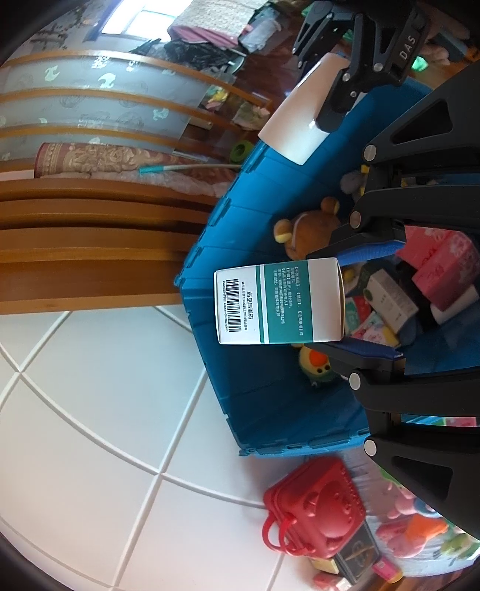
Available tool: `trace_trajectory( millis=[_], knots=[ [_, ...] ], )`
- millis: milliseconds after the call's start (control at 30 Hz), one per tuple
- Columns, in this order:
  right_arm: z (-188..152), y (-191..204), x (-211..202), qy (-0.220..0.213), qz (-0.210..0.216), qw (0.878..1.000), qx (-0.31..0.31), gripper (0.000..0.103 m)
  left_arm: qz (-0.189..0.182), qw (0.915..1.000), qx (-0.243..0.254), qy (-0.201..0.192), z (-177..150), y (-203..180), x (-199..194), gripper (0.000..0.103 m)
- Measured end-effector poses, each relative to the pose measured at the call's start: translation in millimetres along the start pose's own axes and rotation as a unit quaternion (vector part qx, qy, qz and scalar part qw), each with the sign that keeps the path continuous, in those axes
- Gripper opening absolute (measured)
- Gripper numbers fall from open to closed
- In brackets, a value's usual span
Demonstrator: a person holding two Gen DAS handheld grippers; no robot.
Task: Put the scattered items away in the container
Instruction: 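Lower the medicine box and paper roll into the blue bin with both tools, then open both tools to drop the medicine box and paper roll, then withdraw both open tools from the bin back to the pile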
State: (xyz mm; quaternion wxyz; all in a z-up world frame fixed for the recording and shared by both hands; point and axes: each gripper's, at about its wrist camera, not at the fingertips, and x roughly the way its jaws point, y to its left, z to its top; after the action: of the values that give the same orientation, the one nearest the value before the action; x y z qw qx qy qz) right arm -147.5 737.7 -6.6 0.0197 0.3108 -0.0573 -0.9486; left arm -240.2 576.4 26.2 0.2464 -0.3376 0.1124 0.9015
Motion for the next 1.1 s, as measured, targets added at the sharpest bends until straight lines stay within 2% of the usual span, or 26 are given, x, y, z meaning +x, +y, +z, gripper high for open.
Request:
trace_trajectory(
  millis=[233, 267, 300, 333, 367, 400, 533, 867, 1100],
  knots=[
    [10.6, 6.8, 12.1, -0.003, -0.001, 1.0, -0.007, 0.046, -0.003, 0.9999, -0.014, -0.007, 8.7, 11.3, 2.8, 0.037],
    [12.0, 8.1, 13.5, -0.004, -0.003, 1.0, -0.009, 0.046, 0.001, 0.9998, -0.019, -0.01, 10.1, 13.4, 2.6, 0.047],
    [13.2, 9.7, 15.4, -0.003, -0.008, 1.0, -0.013, 0.046, 0.007, 0.9997, -0.023, -0.01, 11.5, 14.9, 3.0, 0.067],
    [13.9, 11.6, 16.7, -0.002, -0.015, 1.0, -0.019, 0.058, 0.015, 0.9995, -0.024, -0.011, 12.4, 15.9, 3.0, 0.103],
    [14.4, 12.6, 16.6, -0.005, -0.021, 1.0, -0.022, 0.09, 0.025, 0.9992, -0.026, -0.015, 12.2, 17.0, 1.9, 0.103],
    [14.4, 13.0, 14.9, -0.01, -0.022, 0.999, -0.021, 0.102, 0.034, 0.999, -0.027, -0.012, 11.6, 17.7, 2.2, 0.103],
    [12.1, 18.5, 12.8, -0.009, -0.019, 0.999, -0.028, 0.103, 0.038, 0.9987, -0.033, 0.0, 8.3, 20.4, 3.2, 0.103],
    [6.1, 29.2, 5.0, -0.01, -0.01, 1.0, -0.027, 0.103, 0.039, 0.9984, -0.041, -0.006, -2.1, 28.8, -13.7, 0.103],
    [4.5, 56.0, -10.2, -0.023, 0.0, 0.999, -0.041, 0.103, 0.047, 0.9972, -0.058, -0.007, -25.6, 47.2, -35.9, 0.103]
  ],
)
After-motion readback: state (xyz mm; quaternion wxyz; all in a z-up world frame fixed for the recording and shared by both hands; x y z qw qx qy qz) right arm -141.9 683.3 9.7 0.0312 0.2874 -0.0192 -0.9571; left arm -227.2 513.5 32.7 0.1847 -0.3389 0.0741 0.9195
